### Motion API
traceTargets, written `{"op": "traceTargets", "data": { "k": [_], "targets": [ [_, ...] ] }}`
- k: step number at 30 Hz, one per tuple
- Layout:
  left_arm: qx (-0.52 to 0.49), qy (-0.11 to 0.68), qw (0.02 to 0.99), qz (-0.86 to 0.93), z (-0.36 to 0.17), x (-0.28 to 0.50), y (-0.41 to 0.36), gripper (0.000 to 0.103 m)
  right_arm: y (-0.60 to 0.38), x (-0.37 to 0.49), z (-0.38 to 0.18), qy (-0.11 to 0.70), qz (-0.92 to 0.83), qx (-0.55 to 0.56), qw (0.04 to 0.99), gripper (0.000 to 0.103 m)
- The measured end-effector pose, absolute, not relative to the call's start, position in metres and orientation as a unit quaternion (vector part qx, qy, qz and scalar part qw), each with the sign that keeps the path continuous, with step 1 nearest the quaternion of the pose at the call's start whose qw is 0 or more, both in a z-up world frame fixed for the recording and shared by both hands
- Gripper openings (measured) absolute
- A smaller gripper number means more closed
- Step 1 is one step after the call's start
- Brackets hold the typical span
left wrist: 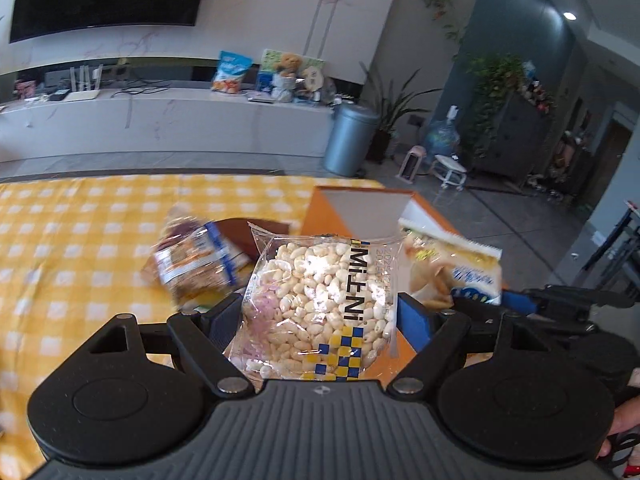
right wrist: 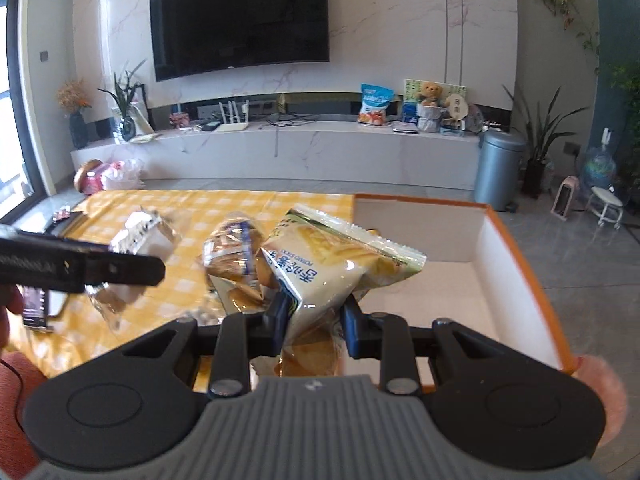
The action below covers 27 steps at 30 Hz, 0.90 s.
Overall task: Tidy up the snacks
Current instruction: 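Carry both bags over the orange box and open both grippers to drop them inside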
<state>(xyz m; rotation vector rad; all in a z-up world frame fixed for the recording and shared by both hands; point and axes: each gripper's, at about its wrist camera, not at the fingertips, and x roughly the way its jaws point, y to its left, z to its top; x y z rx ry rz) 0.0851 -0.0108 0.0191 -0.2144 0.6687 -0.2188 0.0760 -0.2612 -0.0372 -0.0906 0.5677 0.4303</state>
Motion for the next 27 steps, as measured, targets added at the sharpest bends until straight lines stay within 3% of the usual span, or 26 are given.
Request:
{"op": "traceTargets", "data": {
  "k": [13,27],
  "targets": [
    [-0.149,0.384,0.889,-0.200,-0.003,0.177,-0.068,0.094,-0.308,0.149,-0.047,0.356,0.160,-0.129,0.912,0.027],
    [-0.077,0.469,0.855,-0.210,-0.042,0.233,-0.115,0.094,-0.322,0.222,-0.080,0.456,0.190,-0.167,0.853,0.027]
  ]
}}
